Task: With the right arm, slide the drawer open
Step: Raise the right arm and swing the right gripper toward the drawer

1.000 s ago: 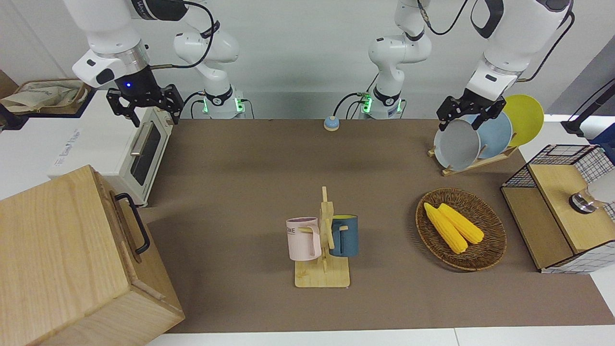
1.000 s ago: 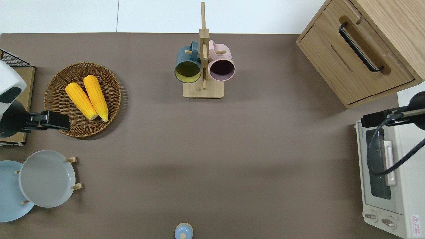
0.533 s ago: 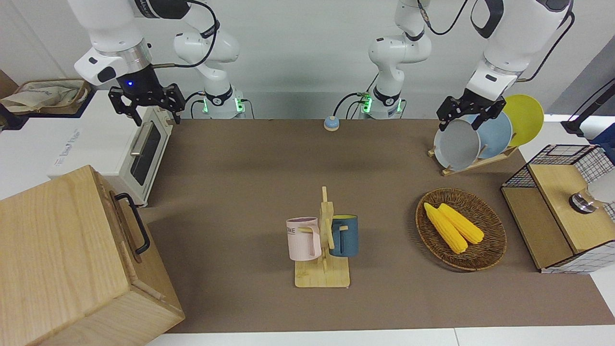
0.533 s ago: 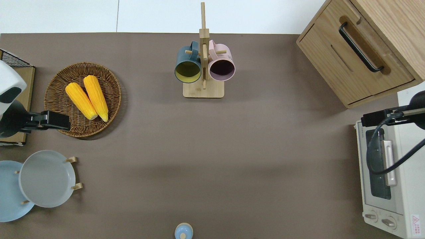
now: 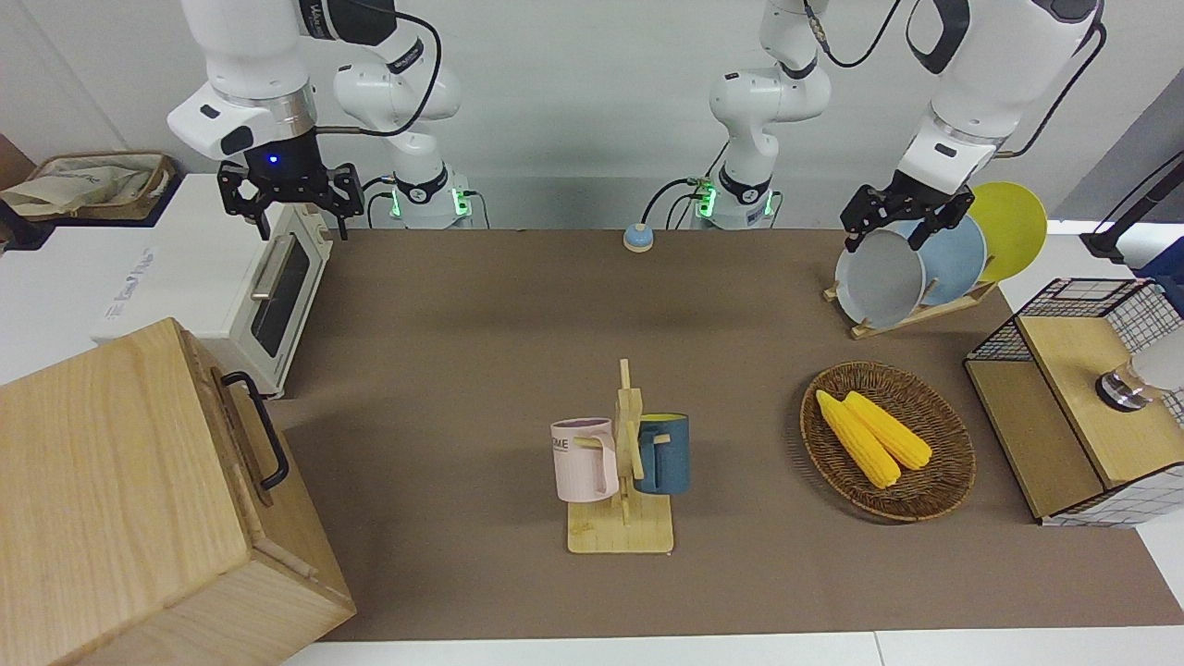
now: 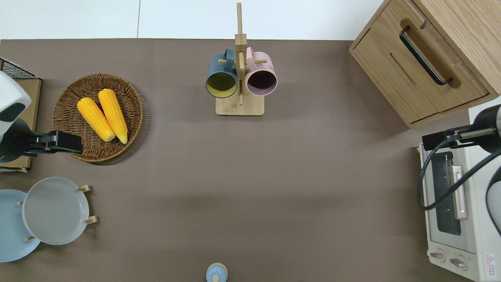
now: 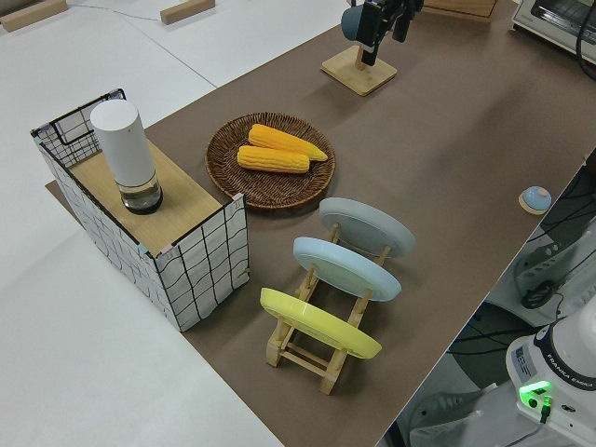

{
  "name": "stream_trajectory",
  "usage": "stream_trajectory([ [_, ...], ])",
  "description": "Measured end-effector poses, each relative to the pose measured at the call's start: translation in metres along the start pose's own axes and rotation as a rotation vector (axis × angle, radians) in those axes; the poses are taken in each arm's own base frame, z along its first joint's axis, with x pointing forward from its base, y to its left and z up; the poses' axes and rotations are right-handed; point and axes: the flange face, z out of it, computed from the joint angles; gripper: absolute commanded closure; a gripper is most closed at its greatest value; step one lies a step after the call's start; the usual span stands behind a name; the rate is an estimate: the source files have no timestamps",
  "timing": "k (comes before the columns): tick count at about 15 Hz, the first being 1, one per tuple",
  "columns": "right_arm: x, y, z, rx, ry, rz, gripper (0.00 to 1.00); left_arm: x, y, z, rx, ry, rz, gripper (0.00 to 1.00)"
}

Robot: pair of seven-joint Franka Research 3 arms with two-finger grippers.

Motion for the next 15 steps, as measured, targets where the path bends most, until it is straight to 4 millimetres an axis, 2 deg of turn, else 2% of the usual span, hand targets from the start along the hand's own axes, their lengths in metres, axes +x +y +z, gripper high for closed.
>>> stream_trajectory([
  [4,0.004,-0.033,-0.007,-0.162,0.009,-0.065,0.021,0.0,0.0,0.0,0.0,0.0,0.0,0.0],
  [7,0.007,-0.063,-0.003,-0.279,0.009,-0.109,0.023,0.0,0.0,0.0,0.0,0.0,0.0,0.0],
  [15,0.023,-0.128,0.032,-0.569,0.012,-0.209,0.03,0.0,0.0,0.0,0.0,0.0,0.0,0.0],
])
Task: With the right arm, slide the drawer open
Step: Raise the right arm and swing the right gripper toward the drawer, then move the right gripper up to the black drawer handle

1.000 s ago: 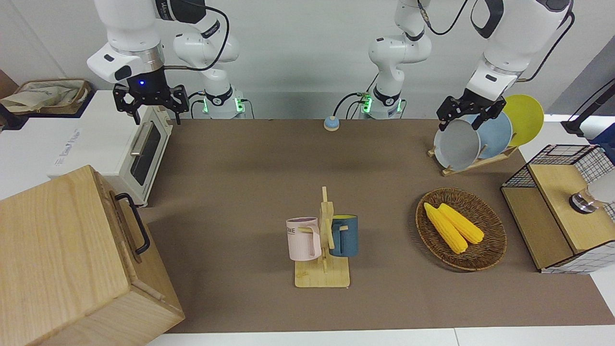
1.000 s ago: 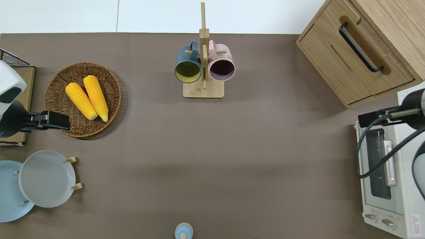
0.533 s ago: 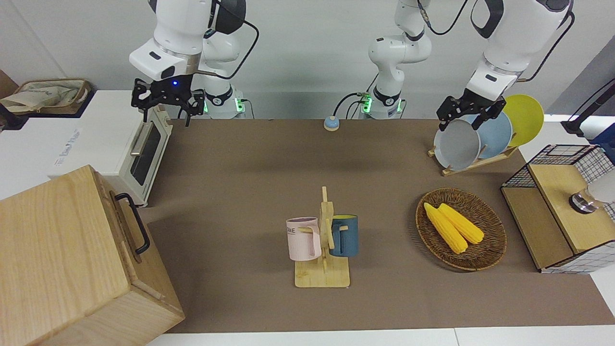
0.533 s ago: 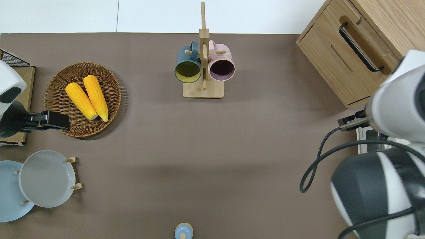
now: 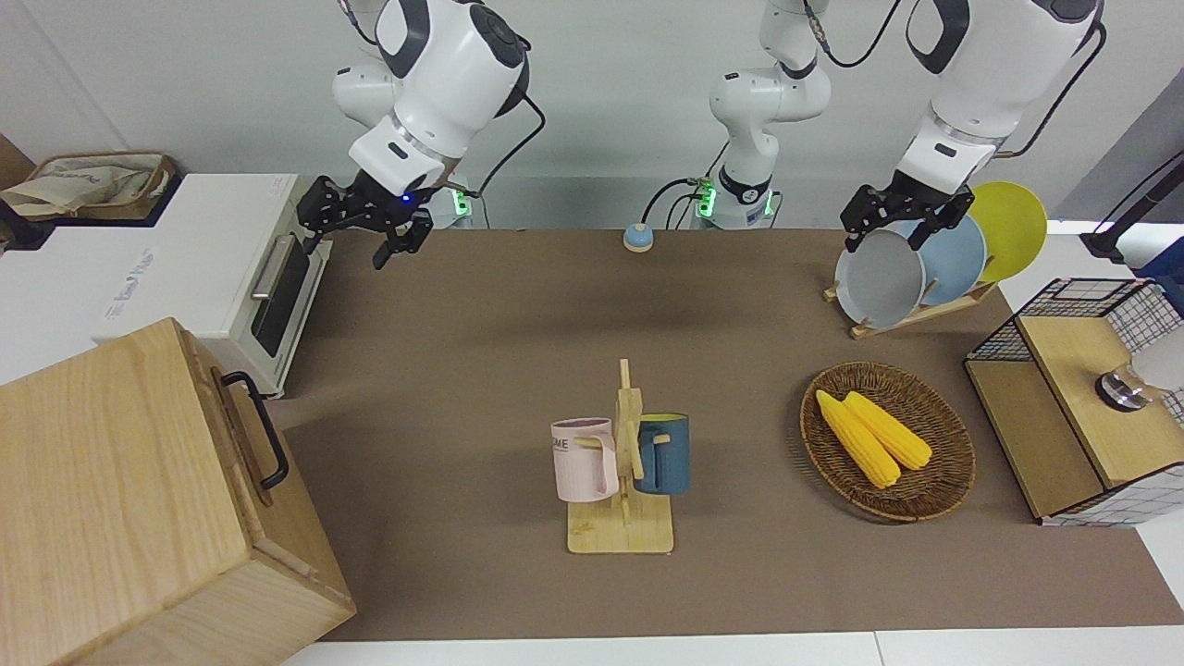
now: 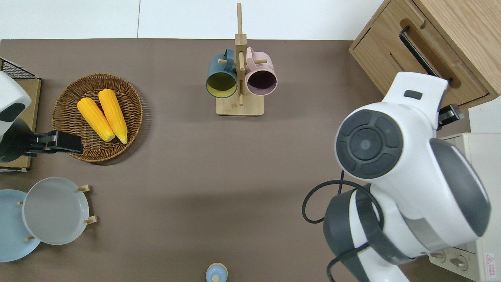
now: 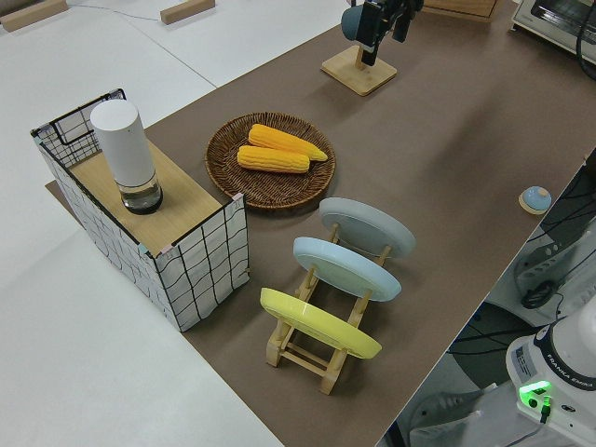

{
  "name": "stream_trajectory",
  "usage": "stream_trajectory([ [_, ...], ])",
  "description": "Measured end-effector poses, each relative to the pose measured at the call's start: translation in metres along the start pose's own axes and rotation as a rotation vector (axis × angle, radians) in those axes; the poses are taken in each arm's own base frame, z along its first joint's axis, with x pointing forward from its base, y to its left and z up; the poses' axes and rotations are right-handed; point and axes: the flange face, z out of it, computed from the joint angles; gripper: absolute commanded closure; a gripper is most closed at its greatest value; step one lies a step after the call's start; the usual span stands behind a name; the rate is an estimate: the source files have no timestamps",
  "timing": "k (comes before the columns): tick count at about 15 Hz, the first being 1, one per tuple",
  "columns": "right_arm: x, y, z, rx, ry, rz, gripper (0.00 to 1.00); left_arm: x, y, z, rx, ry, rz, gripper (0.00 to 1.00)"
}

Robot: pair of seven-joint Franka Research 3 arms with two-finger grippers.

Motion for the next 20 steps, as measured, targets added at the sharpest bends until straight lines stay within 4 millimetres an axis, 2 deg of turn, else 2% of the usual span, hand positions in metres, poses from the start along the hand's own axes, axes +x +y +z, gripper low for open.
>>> stream_trajectory([
  [5,0.012,-0.036,-0.001,-0.122,0.02,-0.019,0.028,0.0,0.0,0.0,0.0,0.0,0.0,0.0],
  [8,0.012,-0.063,0.01,-0.205,0.02,-0.038,0.025,0.0,0.0,0.0,0.0,0.0,0.0,0.0],
  [11,0.007,-0.109,0.023,-0.351,0.053,-0.08,0.025,0.0,0.0,0.0,0.0,0.0,0.0,0.0],
  [13,0.006,-0.127,0.043,-0.474,0.082,-0.097,0.025,0.0,0.0,0.0,0.0,0.0,0.0,0.0],
  [15,0.009,-0.134,0.055,-0.521,0.094,-0.102,0.025,0.0,0.0,0.0,0.0,0.0,0.0,0.0],
  [20,0.019,-0.134,0.066,-0.651,0.129,-0.139,0.025,0.0,0.0,0.0,0.0,0.0,0.0,0.0],
])
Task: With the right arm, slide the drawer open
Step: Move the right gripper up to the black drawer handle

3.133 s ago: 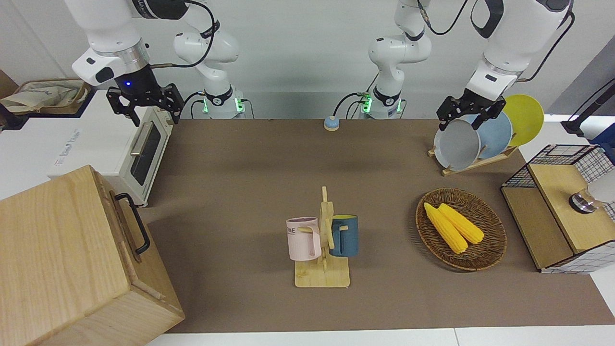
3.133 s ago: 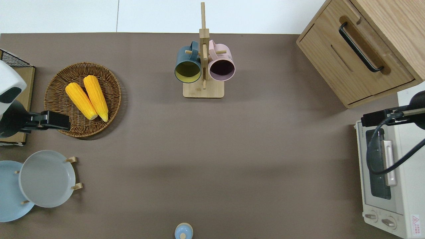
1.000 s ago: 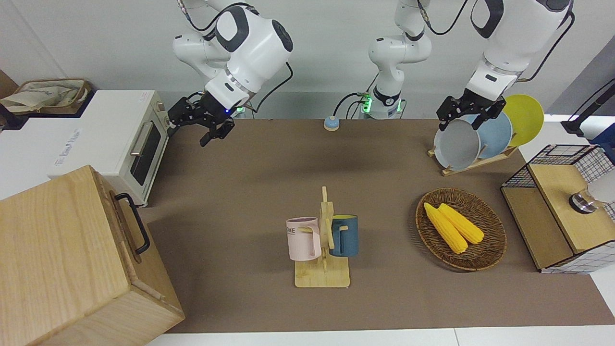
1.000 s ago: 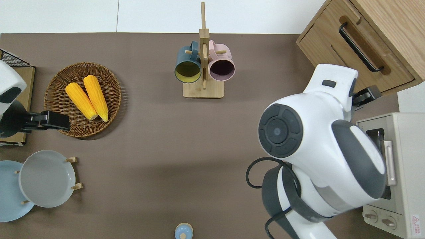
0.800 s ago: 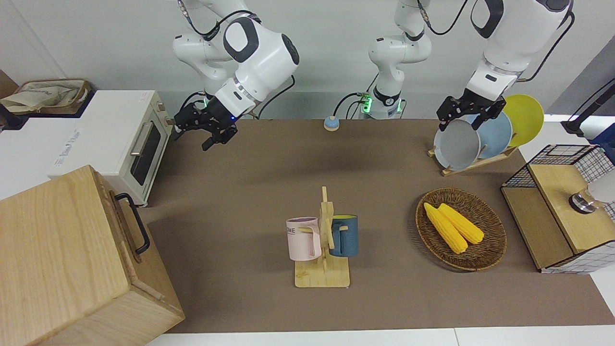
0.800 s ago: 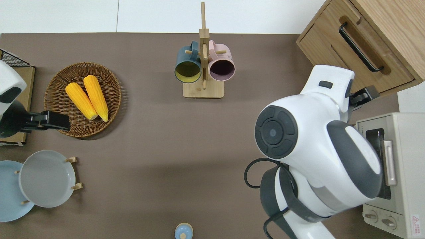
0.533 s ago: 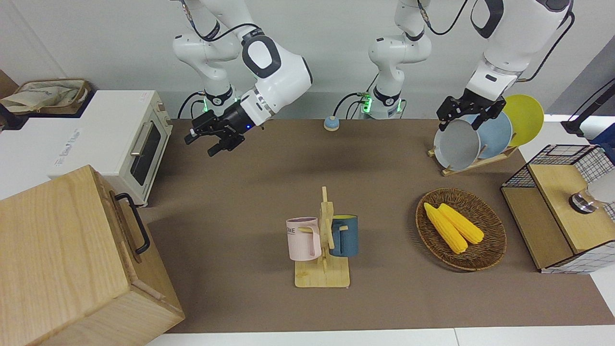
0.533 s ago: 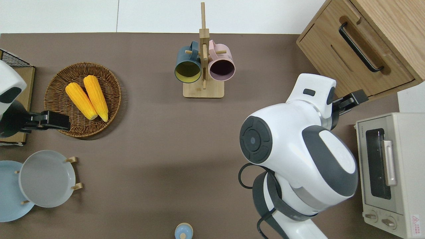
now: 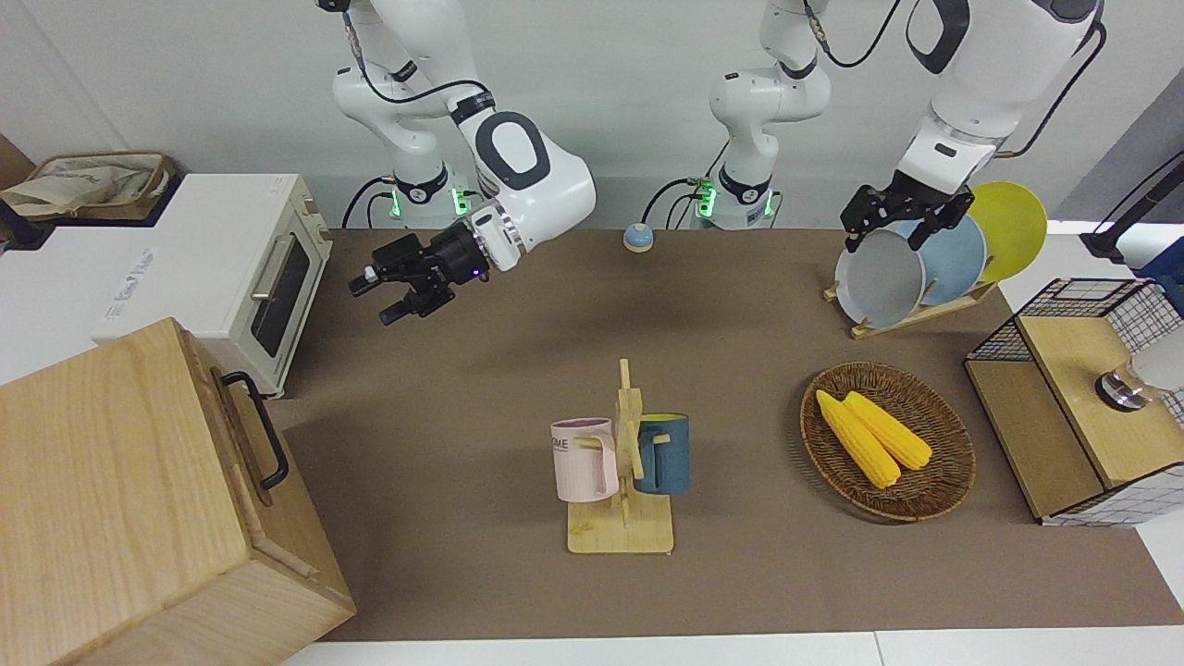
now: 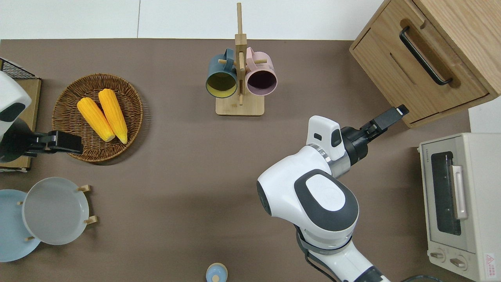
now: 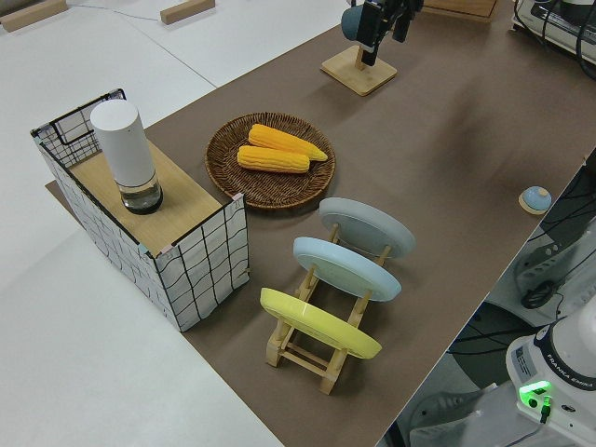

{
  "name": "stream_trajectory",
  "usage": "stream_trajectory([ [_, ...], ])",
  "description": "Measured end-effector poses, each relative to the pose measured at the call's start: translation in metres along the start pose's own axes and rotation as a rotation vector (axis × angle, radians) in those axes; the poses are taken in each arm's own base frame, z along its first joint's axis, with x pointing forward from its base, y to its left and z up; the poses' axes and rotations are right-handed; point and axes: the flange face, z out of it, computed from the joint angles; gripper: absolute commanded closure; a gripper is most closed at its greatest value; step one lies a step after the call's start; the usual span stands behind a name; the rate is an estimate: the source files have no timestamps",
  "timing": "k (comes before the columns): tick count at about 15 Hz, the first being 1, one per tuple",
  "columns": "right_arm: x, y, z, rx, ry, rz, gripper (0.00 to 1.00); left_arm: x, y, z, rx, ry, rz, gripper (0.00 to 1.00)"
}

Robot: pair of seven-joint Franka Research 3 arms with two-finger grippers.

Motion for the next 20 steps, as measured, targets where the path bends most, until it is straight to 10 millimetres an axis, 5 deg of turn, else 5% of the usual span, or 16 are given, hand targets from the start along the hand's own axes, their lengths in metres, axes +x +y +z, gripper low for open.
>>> stream_trajectory([
  [7,0.005,-0.016,0.008,-0.027,-0.012,-0.008,0.025,0.0,0.0,0.0,0.0,0.0,0.0,0.0],
  [20,0.003,-0.012,0.046,-0.064,-0.042,0.028,0.023,0.0,0.0,0.0,0.0,0.0,0.0,0.0],
])
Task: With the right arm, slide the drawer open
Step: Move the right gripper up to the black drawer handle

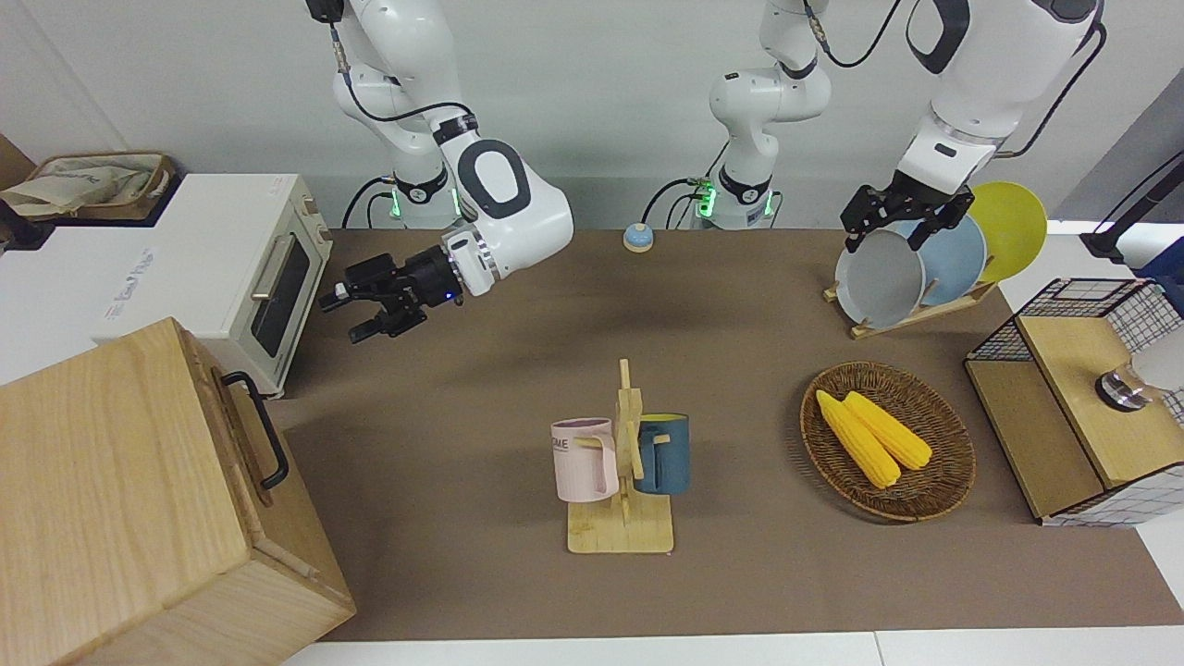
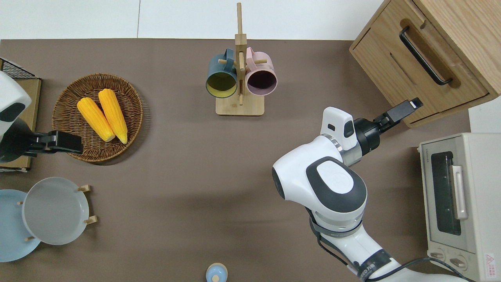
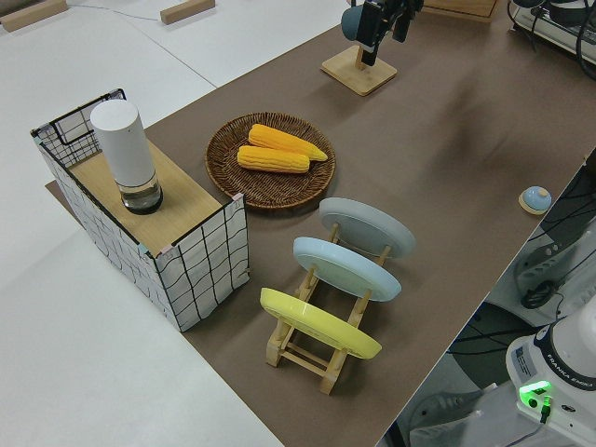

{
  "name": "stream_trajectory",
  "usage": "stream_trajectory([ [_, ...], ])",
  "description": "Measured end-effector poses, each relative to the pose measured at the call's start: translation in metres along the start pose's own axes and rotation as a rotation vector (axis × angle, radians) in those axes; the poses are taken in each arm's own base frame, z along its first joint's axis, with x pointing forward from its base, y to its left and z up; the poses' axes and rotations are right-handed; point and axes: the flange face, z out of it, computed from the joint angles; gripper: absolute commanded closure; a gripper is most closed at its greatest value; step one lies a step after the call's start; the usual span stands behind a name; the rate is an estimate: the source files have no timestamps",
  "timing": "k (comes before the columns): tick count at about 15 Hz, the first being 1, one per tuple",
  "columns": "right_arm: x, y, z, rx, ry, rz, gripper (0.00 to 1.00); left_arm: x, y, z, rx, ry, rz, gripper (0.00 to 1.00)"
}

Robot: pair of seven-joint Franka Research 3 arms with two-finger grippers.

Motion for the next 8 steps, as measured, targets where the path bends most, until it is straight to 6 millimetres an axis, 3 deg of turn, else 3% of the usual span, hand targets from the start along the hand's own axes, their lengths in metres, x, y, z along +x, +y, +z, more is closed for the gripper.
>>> stream_trajectory([
  [8,0.005,-0.001,0.035,-0.038,0.068,0.034,0.021,0.0,0.0,0.0,0.0,0.0,0.0,0.0],
])
